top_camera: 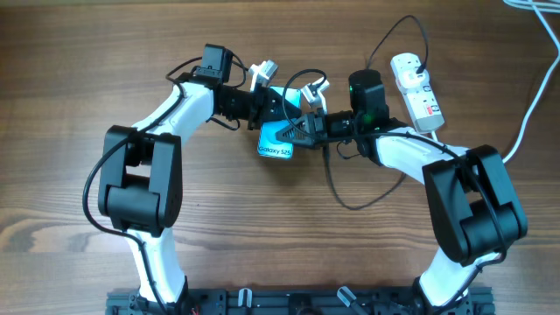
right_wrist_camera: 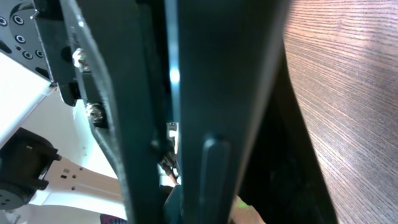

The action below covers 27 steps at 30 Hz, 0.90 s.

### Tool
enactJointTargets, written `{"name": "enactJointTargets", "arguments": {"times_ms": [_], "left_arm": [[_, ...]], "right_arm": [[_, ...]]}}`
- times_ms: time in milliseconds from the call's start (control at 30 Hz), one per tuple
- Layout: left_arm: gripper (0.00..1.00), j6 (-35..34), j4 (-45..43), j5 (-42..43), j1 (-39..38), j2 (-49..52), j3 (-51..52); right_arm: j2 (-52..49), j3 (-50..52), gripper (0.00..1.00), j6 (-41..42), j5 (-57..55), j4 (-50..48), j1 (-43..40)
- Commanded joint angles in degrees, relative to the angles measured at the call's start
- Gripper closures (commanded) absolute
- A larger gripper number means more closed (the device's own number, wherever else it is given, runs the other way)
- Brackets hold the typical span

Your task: Plug charger to phone and switch on socket

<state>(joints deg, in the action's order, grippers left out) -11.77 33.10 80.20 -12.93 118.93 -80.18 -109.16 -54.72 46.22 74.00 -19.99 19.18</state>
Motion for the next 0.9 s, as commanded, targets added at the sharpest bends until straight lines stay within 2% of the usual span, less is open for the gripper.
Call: {"name": "enactJointTargets", "arguments": {"times_ms": [0,200,267,300,333,367,400,433,500,633,867], "left_arm": [[0.8,-1.9,0.5,7.8,-4.1,-2.4,-1.0],[0.82,-1.9,0.5,7.8,-3.6,-2.4,-1.1],[0.8,-1.9,0.5,7.9,-3.5,-2.4,-1.0],[0.73,-1.9,0.6,7.9,-3.5,-2.4,-1.1],[0.59,-2.0,0.8,7.9,-3.5,-2.4,-1.0],[0.52,-2.0,0.9,7.9,-3.5,-2.4,-1.0],[0.45,-2.1,0.9,7.9,-3.4,-2.4,-1.0],[0.43,-2.1,0.9,7.9,-3.2,-2.4,-1.0],[0.44,-2.1,0.9,7.9,-3.0,-2.4,-1.1],[0.54,-2.1,0.9,7.9,-2.9,-2.4,-1.1],[0.52,-2.1,0.9,10.2,-1.5,-2.4,-1.1]], "right_arm": [[-1.9,0.4,0.96,2.0,-6.6,0.3,1.0],[-1.9,0.4,0.96,2.1,-6.4,0.3,0.5],[-1.9,0.4,0.96,2.2,-6.4,0.3,0.4],[-1.9,0.4,0.96,2.3,-6.4,0.3,0.2],[-1.9,0.4,0.96,2.5,-6.4,0.3,-0.2],[-1.9,0.4,0.96,3.3,-6.0,0.3,-0.9],[-1.9,0.4,0.96,3.7,-4.3,0.3,-2.1],[-1.9,0.4,0.96,3.7,-2.9,0.3,-2.8],[-1.9,0.4,0.96,3.7,-1.6,0.3,-3.5],[-1.9,0.5,0.96,3.4,-0.8,0.6,-3.8],[-1.9,0.5,0.96,3.0,-0.4,2.5,-3.8]]}}
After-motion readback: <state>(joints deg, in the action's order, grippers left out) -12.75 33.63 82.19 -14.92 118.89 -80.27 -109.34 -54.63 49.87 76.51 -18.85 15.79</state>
